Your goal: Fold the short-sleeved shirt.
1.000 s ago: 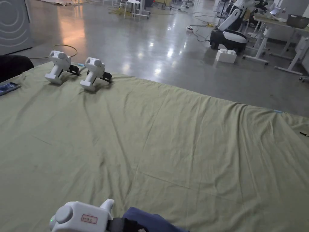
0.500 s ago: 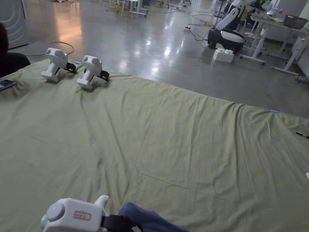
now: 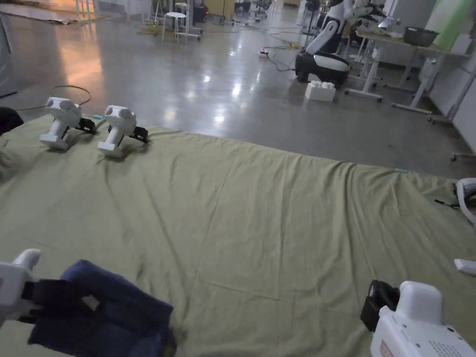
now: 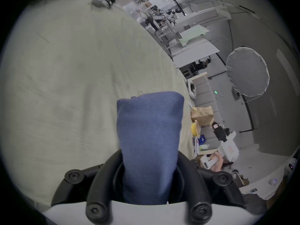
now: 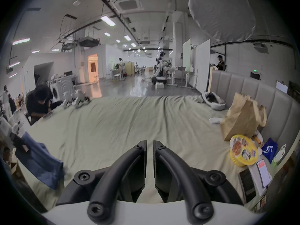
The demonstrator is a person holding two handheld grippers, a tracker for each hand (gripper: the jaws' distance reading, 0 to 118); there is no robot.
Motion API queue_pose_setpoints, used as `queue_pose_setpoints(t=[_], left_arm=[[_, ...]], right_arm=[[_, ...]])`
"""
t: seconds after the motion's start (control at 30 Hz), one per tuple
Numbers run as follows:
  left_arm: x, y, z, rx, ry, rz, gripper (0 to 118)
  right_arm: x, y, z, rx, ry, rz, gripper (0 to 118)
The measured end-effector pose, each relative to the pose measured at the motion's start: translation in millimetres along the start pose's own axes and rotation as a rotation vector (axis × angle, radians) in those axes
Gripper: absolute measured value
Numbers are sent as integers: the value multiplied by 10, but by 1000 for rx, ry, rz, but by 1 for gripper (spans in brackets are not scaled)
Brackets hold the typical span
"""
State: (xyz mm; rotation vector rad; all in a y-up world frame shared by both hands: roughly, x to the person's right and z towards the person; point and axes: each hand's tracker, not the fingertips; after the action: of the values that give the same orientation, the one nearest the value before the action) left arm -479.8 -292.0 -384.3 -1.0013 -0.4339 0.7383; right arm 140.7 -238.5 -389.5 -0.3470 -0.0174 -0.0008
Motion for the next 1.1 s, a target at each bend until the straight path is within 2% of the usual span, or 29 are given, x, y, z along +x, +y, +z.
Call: queue_pose_setpoints(t=[0.27,0.4,0.43,0.5,0.63,0.67,0.77,0.83,0.9,0.97,1.1], left_arm=[[-318,177,903,96,187,26,31],[-492,195,1143,128,221,80,31],[-714,321,1223,128,230,90,31],[-898,405,1275,106,275,109,31],[-892,404,1125,40,462,74,32],[-913,406,1109,48,473,83,33],[-963,417,1080,80,525,106,54],[-961,402,1074,78,589,104,57],[-930,416,1058,35,665,79,73],[-609,294,1073,37,776,10,74],[-327,251,1244,98,933,-39,84]], right_arm=[[204,328,-52,55,-27,-17,11],[224,330,-56,49,-28,-20,11],[223,321,-53,49,-28,-17,11],[219,297,-50,42,-26,-10,11],[204,231,-57,27,-23,-10,11],[204,215,-63,23,-22,-12,11],[196,183,-75,12,-18,-14,11],[209,167,-68,13,-2,-40,11],[199,159,-74,10,-2,-38,11],[201,152,-77,6,3,-40,11],[193,156,-76,5,11,-39,11]])
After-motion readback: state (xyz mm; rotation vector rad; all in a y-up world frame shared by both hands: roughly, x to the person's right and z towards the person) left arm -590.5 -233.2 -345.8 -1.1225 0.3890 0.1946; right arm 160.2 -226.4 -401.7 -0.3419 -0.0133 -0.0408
